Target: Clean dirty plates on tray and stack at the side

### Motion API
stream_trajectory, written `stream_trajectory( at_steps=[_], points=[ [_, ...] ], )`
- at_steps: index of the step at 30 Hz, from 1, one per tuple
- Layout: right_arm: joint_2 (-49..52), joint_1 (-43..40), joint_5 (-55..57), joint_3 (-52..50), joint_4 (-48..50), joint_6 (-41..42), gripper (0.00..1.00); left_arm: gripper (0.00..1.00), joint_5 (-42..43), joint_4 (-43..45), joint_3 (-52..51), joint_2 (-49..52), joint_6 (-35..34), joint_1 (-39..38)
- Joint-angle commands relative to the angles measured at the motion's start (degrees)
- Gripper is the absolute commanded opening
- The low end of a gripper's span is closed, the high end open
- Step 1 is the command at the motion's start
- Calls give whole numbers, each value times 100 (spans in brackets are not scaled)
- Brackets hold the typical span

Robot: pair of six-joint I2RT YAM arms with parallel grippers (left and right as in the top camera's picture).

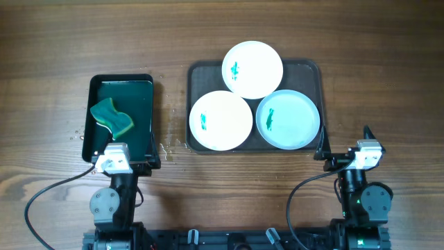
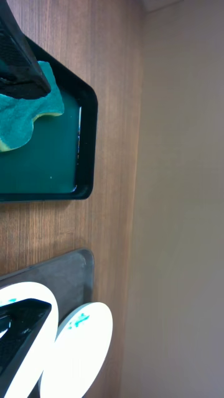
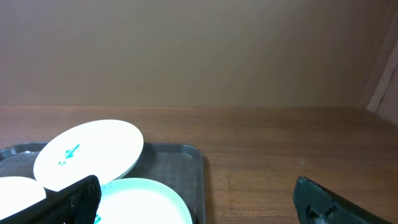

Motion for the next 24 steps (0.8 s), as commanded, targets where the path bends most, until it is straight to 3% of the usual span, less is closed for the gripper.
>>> stream_trajectory(
  at_steps=[1, 11, 17, 18, 19, 20, 22, 24],
  points=[
    [0, 20, -2, -4, 20, 79, 100, 100, -39, -22, -33, -35, 90, -33],
    [0, 20, -2, -4, 20, 79, 100, 100, -44, 81, -33, -33, 92, -28],
    [0, 20, -2, -4, 20, 79, 100, 100, 1561, 1668, -33, -33, -81, -33],
    [0, 20, -2, -4, 17, 81, 100, 100, 1821, 2118, -31, -33, -94, -33],
    [0, 20, -2, -4, 20, 81, 100, 100, 2015, 3228, -20, -31, -553, -33],
    [0, 20, -2, -4, 20, 81, 100, 100, 1934, 3606, 120, -31, -684, -26],
    [0, 20, -2, -4, 17, 81, 100, 100, 1729, 3407, 459, 37, -682, -26],
    [0, 20, -2, -4, 17, 81, 100, 100, 1187, 2345, 1274, 426, -678, -24]
  ],
)
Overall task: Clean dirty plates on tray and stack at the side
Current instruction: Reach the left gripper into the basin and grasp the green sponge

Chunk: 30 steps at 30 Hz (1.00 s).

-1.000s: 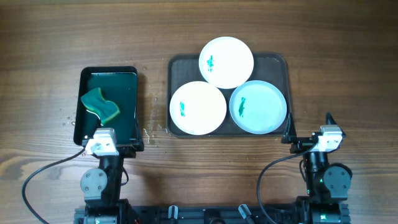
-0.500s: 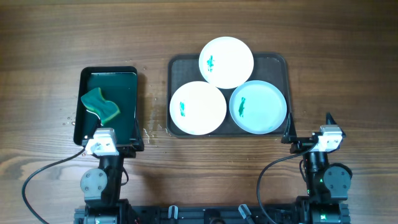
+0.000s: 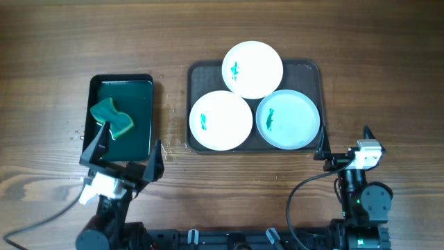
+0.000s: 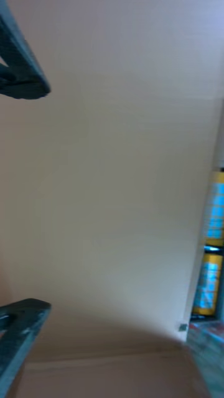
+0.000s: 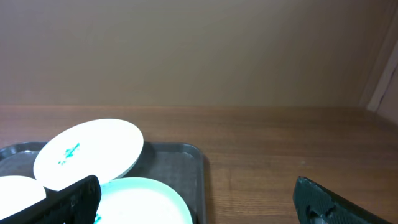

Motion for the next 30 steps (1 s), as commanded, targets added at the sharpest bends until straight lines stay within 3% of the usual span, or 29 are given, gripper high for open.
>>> stream_trajectory(
  at_steps=[1, 4, 6, 8, 10, 13, 16, 20, 23, 30],
  points=[
    [-15, 20, 0, -4, 24, 79, 100, 100, -754, -1681, 1436, 782, -192, -13],
    [-15, 20, 0, -4, 24, 81, 100, 100, -1080, -4413, 3355, 2579, 227, -15],
    [-15, 20, 0, -4, 24, 79, 100, 100, -717, -5434, 4262, 3602, 289, -15],
    [-15, 20, 0, -4, 24, 81, 100, 100, -979, -6076, 4929, 4459, 289, -13],
    [-15, 20, 0, -4, 24, 79, 100, 100, -1510, -6271, 5233, 5005, 4, 7],
    [-15, 20, 0, -4, 24, 79, 100, 100, -2614, -6754, 5593, 6234, -1585, 586],
    [-15, 20, 0, -4, 22, 81, 100, 100, -2640, -6988, 5593, 7014, -1604, 841],
    [-15, 20, 0, -4, 24, 81, 100, 100, -2638, -7342, 5593, 7827, -2337, 1228],
    [-15, 20, 0, -4, 24, 81, 100, 100, -2636, -7431, 5593, 8435, -2463, 1410],
    [-15, 20, 0, -4, 24, 81, 100, 100, -2190, -6758, 5593, 9436, -2457, 1408]
  ],
)
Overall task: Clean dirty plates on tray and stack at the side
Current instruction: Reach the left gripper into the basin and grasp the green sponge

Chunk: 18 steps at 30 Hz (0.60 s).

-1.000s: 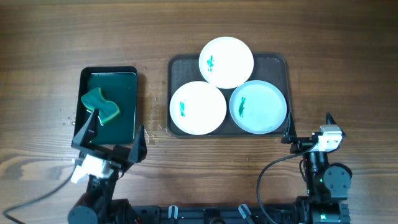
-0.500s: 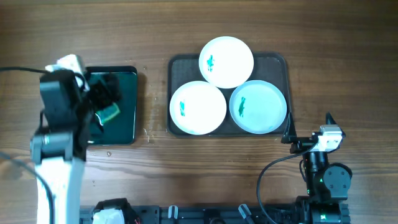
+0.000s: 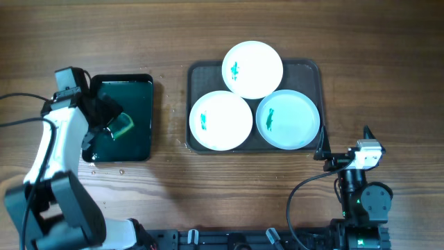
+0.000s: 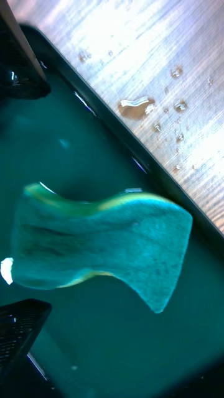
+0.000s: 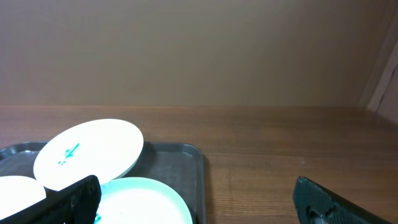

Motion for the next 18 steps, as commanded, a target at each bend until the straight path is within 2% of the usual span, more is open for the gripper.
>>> stream_trajectory(
  at_steps=[1, 5, 7, 11, 14, 17, 18],
  points=[
    [-15, 20, 0, -4, 22, 79, 100, 100, 337, 330, 59, 446, -122, -7],
    [-15, 20, 0, -4, 20, 81, 100, 100, 422, 697, 59, 675, -120, -7],
    [-15, 20, 0, -4, 20, 79, 100, 95, 509, 896, 59, 780, -122, -7],
    [-15, 20, 0, -4, 22, 81, 100, 92, 807, 1134, 59, 990, -122, -7],
    [-15, 20, 0, -4, 20, 79, 100, 80, 826, 1187, 59, 1163, -122, -7],
    [-15, 20, 0, -4, 20, 81, 100, 76, 798, 1189, 59, 1331, -120, -7],
    [-15, 20, 0, -4, 20, 81, 100, 64, 693, 1185, 59, 1342, -96, -7]
  ],
)
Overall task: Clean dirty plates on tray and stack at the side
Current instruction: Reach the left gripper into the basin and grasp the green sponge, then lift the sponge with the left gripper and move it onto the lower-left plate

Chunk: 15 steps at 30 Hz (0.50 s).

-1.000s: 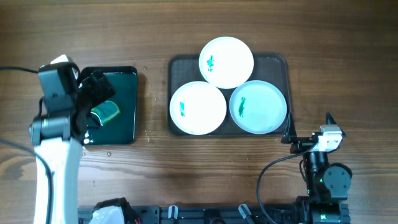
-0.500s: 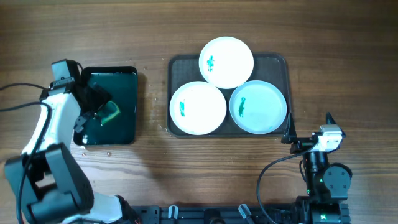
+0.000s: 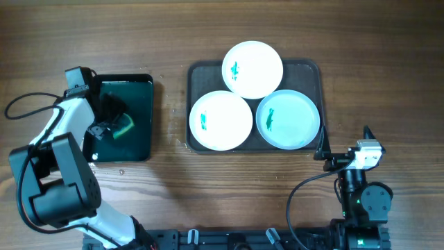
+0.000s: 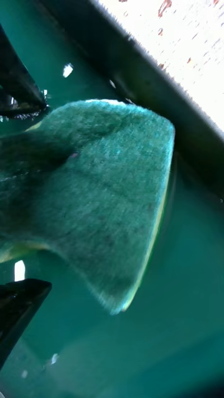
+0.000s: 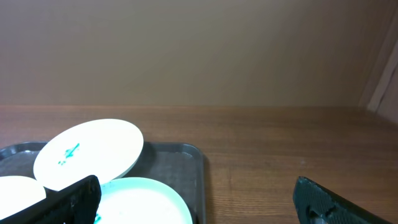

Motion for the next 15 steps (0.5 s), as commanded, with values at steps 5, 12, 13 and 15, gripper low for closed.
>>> stream_trajectory(
  at_steps=[5, 12, 13, 15],
  points=[
    [-15, 20, -2, -4, 22, 79, 100, 30, -251, 42, 50, 155, 2, -4],
    [-15, 20, -2, -4, 20, 81, 100, 4, -61, -20, 68, -201, 4, -4],
    [-15, 20, -2, -4, 22, 81, 100, 4, 42, -46, 68, -330, 2, -4],
    [-15, 20, -2, -4, 22, 81, 100, 4, 444, -144, 68, -752, 4, -4]
  ],
)
